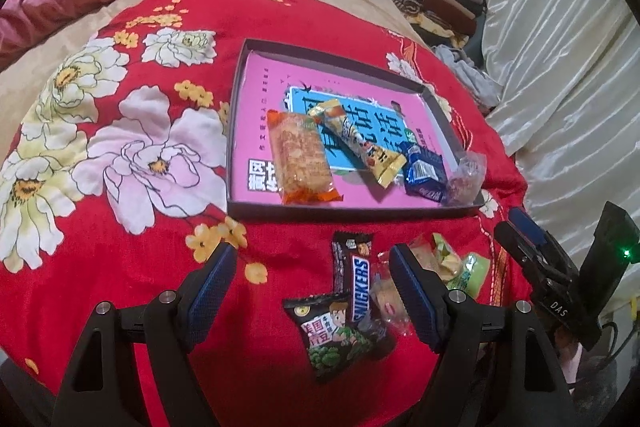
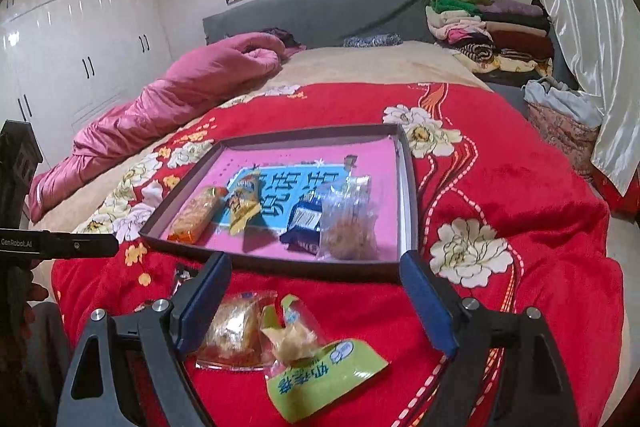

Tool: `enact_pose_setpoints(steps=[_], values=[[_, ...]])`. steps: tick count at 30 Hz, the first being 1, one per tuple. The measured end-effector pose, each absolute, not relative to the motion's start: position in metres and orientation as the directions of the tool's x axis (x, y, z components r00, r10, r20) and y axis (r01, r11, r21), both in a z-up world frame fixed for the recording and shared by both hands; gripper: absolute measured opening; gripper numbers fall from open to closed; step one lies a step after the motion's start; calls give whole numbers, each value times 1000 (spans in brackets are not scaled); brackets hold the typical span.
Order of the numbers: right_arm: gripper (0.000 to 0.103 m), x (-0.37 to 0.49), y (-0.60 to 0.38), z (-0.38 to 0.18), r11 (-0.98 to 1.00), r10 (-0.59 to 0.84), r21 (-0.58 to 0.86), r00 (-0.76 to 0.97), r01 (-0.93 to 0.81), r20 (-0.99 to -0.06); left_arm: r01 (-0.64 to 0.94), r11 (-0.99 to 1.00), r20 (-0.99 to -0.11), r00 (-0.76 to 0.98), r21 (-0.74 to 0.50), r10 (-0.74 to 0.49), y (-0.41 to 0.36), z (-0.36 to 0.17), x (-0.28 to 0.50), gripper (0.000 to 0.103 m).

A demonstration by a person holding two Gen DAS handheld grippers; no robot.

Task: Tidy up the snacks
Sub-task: 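Move both open tools back toward the loose snacks beside the tray, then grasp the green-pea snack pack with the left tool while the right tool grasps the green-labelled bag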

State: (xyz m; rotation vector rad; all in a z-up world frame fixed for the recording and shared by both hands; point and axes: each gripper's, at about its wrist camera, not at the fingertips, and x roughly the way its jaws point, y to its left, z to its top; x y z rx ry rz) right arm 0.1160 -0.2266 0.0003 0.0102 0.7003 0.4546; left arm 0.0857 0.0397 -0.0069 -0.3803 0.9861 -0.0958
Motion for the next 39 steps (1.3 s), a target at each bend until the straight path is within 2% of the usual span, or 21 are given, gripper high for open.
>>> enact_pose_setpoints(steps=[8,18,25,33,39], values=[[86,112,-228,-7,912,385,157,653,-380,-652,-88,933,-808,533,-349,-252,37,-13,80,80],[86,116,-233,-25,920,385,247,582,-304,-716,-85,934,-821,509,-347,-258,35,-21,75,80],[86,114,-230,-35,932,355,246,542,-265,-762,-74,938,-832,489,-340,-263,29,-27,73,80],[86,116,-242,-47,924,382,326,496,-199,-780,-86,935,-851,450,-344,-271,25,-42,69,80],[86,119,-242,-52,923,384,334,475,-190,-792,-96,930,-859,427,-355,-284,23,-51,69,80]])
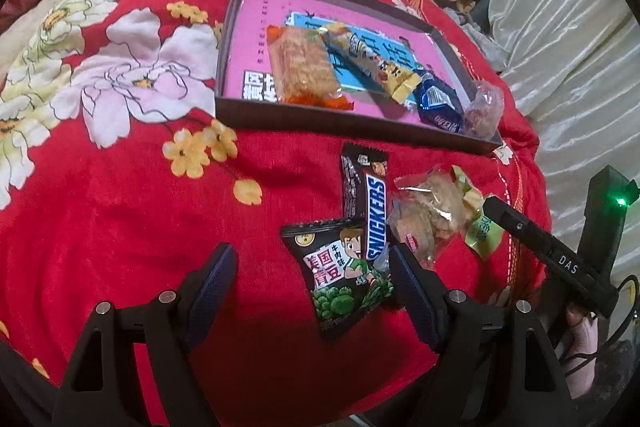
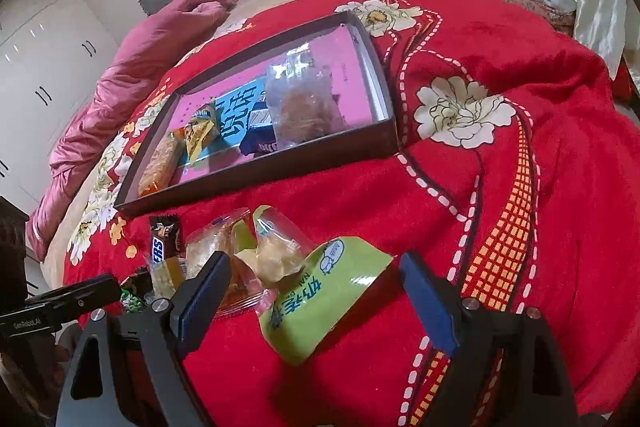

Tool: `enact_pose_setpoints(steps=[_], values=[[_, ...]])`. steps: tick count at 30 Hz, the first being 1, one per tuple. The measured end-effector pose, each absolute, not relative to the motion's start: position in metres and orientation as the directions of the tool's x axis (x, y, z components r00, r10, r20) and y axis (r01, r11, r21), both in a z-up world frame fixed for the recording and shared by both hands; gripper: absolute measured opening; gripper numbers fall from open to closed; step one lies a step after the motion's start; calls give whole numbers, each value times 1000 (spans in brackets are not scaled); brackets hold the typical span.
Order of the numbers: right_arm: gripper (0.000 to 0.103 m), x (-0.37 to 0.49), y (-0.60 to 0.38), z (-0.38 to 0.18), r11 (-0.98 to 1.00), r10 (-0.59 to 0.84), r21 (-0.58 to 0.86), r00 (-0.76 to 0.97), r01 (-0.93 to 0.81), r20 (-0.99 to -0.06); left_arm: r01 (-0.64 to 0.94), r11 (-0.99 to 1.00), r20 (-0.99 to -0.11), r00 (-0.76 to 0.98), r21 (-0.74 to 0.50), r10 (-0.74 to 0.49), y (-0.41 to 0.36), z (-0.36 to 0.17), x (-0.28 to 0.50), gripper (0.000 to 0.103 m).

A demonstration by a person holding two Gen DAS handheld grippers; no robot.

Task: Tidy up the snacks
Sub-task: 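Grasp the green-pea snack pack with the left tool while the right tool grasps the green-labelled bag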

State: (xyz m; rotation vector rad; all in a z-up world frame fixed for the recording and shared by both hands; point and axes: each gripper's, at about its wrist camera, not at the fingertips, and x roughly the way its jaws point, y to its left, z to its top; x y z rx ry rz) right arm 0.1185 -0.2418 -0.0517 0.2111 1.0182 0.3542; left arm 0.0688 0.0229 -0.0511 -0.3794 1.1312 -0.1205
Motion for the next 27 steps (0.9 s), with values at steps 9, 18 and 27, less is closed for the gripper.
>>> enact_pose_setpoints(steps=[9,18,27], values=[[68,122,-230,-56,896,444,379,443,-232,-779,-86,930,-863,412,-357,-293,17,-56,69,80],[50,127,-209,-61,907,406,289,445,-308,-798,-86,923,-858,410,-375,-310,17,-59,70,80],[34,130,-185,-62,899,337,124,481,-420,-809,-111,904,-849,408,-412,-337,19,-66,74,74]])
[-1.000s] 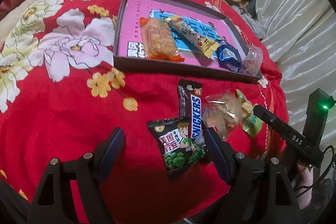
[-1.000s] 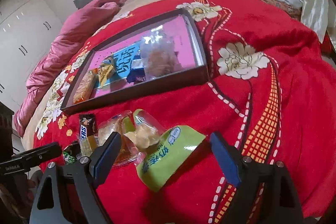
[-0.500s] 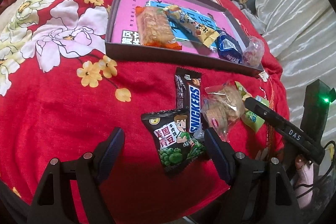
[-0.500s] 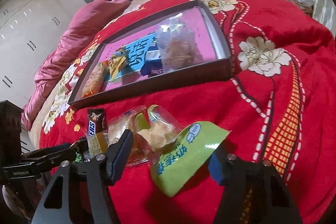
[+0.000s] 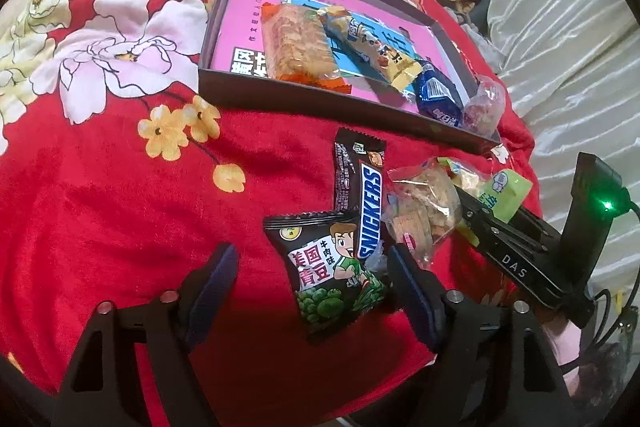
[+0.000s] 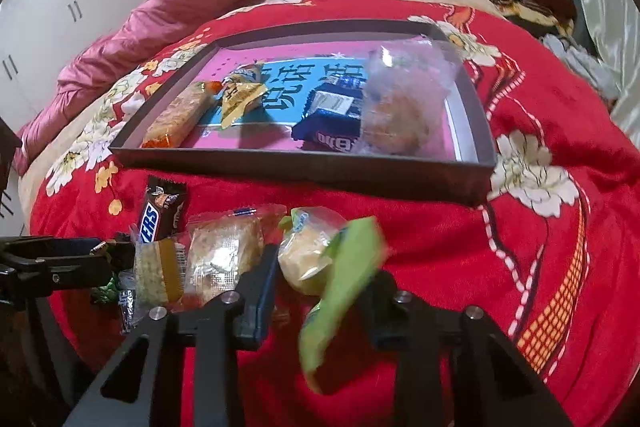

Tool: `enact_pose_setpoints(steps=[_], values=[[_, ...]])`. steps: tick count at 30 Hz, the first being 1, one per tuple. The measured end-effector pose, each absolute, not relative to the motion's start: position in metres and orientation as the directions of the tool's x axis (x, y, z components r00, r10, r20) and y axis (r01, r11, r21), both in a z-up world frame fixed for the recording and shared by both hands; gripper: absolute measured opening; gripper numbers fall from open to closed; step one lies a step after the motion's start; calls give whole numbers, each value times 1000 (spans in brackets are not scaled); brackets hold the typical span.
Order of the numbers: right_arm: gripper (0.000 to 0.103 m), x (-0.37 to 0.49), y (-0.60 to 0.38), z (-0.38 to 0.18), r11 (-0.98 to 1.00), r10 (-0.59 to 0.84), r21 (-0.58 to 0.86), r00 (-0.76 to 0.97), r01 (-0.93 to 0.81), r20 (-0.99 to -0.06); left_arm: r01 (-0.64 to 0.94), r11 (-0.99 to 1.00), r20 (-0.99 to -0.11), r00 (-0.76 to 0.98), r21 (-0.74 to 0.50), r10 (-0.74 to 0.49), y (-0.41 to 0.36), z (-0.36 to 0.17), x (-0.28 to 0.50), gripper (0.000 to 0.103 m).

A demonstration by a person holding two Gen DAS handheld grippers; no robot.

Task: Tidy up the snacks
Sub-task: 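Grasp the green-pea snack pack with the left tool while the right tool grasps the green-labelled bag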

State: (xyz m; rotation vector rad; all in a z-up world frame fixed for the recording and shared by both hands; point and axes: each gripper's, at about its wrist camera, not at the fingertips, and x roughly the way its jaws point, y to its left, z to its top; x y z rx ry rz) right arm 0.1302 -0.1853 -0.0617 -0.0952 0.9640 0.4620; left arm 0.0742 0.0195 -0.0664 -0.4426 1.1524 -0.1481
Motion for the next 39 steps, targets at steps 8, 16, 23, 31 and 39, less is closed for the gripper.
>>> enact_pose_setpoints(steps=[8,16,23,31,39], values=[[34,131,-194,-51,889,383,157,512,-430,-769,-116,881,-839,383,-458,-386,17,-76,79,44],[34,127,-197,-40,879,420,182,533,-441,-735,-153,820,-793,400,-551,-459,29,-87,81,37],[34,125,-195,-37,873,429,180,538,-453,-726,-137,844,-805,411,-518,-428,25,-78,79,36],[34,122,-196,-31,869,438,173,556,-464,-706,-94,884,-816,439,-458,-376,22,-57,78,36],[34,119,-198,-23,863,458,186,570,-470,-682,-75,909,-802,505,-410,-320,28,-29,76,36]])
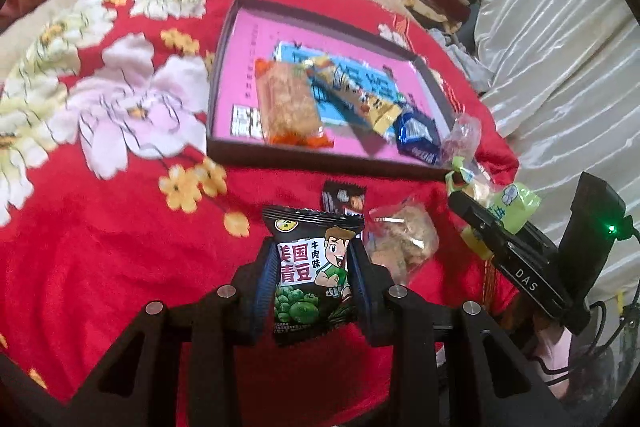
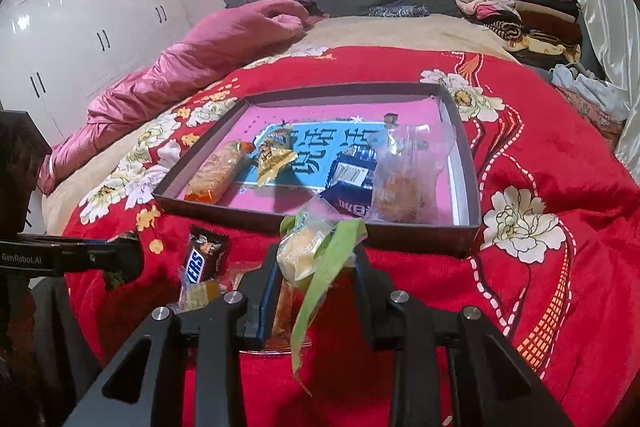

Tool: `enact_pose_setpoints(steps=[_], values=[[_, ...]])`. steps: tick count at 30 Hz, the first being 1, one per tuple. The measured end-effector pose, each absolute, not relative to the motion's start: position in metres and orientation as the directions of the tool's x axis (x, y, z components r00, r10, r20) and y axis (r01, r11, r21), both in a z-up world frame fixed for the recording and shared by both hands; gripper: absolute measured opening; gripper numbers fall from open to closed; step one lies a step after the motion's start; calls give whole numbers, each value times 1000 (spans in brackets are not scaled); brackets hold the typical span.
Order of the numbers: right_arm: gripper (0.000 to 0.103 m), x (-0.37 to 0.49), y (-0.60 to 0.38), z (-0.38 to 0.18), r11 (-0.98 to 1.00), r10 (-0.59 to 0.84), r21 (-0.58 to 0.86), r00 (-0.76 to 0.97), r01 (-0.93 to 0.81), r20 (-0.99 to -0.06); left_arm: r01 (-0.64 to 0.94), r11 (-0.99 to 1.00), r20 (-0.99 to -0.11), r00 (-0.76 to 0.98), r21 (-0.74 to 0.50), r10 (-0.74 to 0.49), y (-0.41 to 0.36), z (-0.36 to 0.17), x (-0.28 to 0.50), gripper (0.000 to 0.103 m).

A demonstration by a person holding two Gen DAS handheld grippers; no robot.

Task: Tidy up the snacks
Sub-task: 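Grasp the green-pea snack pack with the left tool while the right tool grasps the green-labelled bag, then lift the green-pea pack toward the tray with the left tool while the right tool carries the green bag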

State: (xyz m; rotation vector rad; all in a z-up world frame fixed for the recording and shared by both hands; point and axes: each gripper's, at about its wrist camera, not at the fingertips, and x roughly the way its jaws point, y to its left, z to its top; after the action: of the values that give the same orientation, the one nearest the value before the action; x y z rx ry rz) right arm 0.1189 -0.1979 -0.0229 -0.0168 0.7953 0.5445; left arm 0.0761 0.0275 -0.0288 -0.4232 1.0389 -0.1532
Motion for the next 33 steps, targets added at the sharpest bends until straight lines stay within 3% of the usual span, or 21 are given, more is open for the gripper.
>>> enact_pose_setpoints(steps=[33], values=[[34,122,-220,2,873,469,200,655,-445,-592,-63,919,-737,619,-389,-270,30,15,89,36]])
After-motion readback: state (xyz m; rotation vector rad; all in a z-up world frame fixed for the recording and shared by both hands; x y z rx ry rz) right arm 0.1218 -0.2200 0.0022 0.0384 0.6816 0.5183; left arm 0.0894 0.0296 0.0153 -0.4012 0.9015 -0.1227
